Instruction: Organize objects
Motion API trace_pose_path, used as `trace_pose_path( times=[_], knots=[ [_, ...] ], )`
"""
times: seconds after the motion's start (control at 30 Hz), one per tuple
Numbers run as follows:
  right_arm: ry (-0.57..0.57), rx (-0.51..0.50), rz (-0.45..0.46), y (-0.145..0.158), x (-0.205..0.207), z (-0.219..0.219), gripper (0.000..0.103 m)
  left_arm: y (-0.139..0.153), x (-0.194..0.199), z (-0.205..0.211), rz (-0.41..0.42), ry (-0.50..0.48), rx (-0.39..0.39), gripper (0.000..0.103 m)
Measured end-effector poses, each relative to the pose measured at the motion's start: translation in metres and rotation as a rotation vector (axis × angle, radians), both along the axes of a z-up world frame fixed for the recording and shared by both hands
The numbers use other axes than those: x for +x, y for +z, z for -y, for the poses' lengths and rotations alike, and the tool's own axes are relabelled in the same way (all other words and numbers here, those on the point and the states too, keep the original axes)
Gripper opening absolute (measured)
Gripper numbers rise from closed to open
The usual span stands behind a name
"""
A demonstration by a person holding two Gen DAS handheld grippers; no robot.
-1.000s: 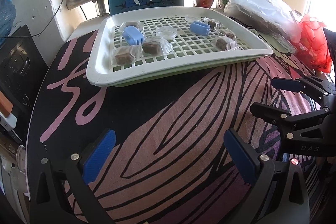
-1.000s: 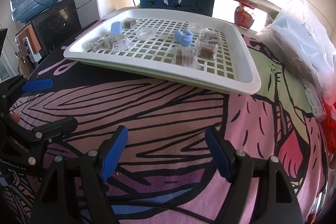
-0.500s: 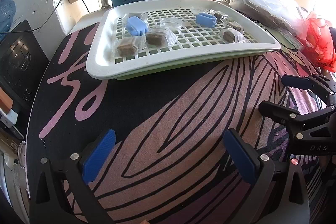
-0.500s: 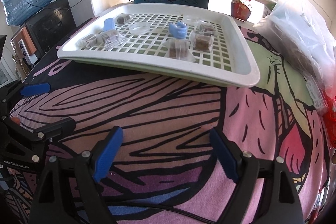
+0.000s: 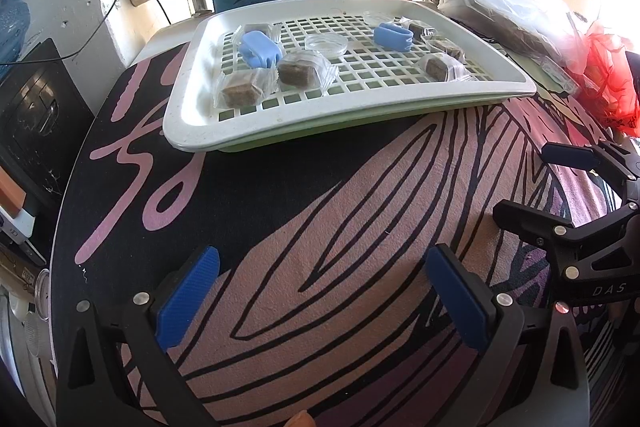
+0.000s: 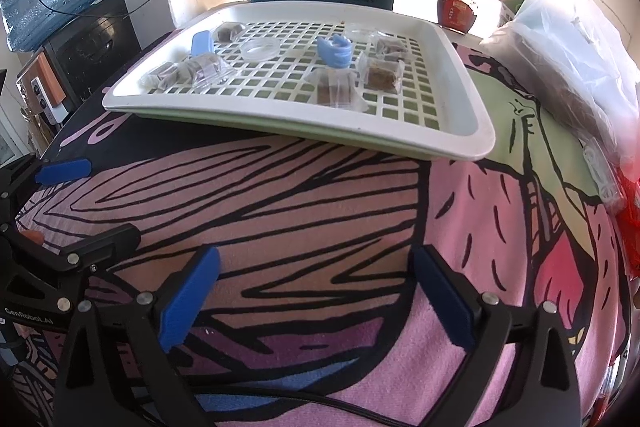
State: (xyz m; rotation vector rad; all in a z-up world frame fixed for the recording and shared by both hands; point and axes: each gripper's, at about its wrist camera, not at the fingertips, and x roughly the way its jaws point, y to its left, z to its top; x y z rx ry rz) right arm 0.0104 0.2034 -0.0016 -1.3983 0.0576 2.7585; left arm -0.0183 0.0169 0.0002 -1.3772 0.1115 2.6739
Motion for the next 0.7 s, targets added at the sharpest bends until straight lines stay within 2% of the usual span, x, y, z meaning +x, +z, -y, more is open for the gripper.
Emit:
trace_pose_path(
  times=[0.7],
  knots=[
    [-0.018,-0.004,0.005,-0.0008,-0.0013,0.0008,0.103,0.0005,-0.0007,0.0000,0.001,0.005,-0.001,0.103]
  ],
)
